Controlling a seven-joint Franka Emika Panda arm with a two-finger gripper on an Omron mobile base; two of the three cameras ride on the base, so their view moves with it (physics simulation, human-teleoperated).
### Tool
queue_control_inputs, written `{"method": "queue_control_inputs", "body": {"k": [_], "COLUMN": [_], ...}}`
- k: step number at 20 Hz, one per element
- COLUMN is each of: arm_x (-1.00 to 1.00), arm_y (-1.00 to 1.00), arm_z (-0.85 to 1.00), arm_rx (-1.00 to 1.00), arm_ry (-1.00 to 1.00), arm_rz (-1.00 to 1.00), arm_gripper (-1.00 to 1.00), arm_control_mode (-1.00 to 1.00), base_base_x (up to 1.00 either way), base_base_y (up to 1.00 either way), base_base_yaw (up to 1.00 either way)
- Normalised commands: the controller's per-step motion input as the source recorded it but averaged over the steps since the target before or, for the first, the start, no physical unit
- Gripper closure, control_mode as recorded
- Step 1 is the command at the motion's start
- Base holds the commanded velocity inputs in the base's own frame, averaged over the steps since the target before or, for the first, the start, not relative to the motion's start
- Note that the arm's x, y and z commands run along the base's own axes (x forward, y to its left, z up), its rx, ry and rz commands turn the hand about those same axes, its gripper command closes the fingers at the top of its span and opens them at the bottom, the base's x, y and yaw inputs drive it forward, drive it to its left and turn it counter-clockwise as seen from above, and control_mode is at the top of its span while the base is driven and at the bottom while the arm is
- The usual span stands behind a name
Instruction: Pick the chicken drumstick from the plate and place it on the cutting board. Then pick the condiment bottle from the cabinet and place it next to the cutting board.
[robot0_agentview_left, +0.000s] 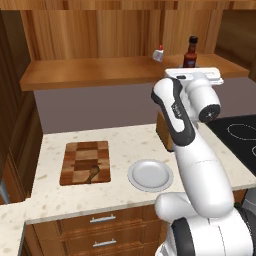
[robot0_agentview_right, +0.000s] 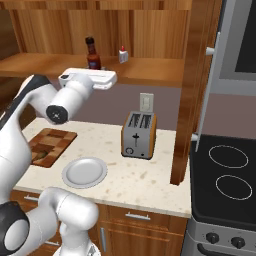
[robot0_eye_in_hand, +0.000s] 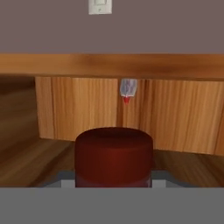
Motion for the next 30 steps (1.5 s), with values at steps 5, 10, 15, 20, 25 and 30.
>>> {"method": "queue_control_inputs", "body": {"k": [5,10,15,20,25,30], "arm_x": [-0.47,-0.48,-0.48,-0.46,-0.45,-0.37], "arm_y": [0.0,0.0,0.0,0.0,0.0,0.0], "arm_z": [0.25,0.25,0.24,0.17,0.04,0.0], "arm_rx": [0.09,0.07,0.05,0.02,0.0,0.0], "arm_ry": [0.07,0.08,0.09,0.1,0.11,0.1], "arm_rz": [-0.02,-0.02,-0.02,-0.03,-0.03,-0.03], "arm_gripper": [1.0,1.0,1.0,1.0,1.0,1.0], "arm_control_mode": [-1.0,-1.0,-1.0,-1.0,-1.0,-1.0], "base_base_x": [0.0,0.0,0.0,0.0,0.0,0.0], "base_base_y": [0.0,0.0,0.0,0.0,0.0,0.0], "base_base_yaw": [0.0,0.0,0.0,0.0,0.0,0.0]}}
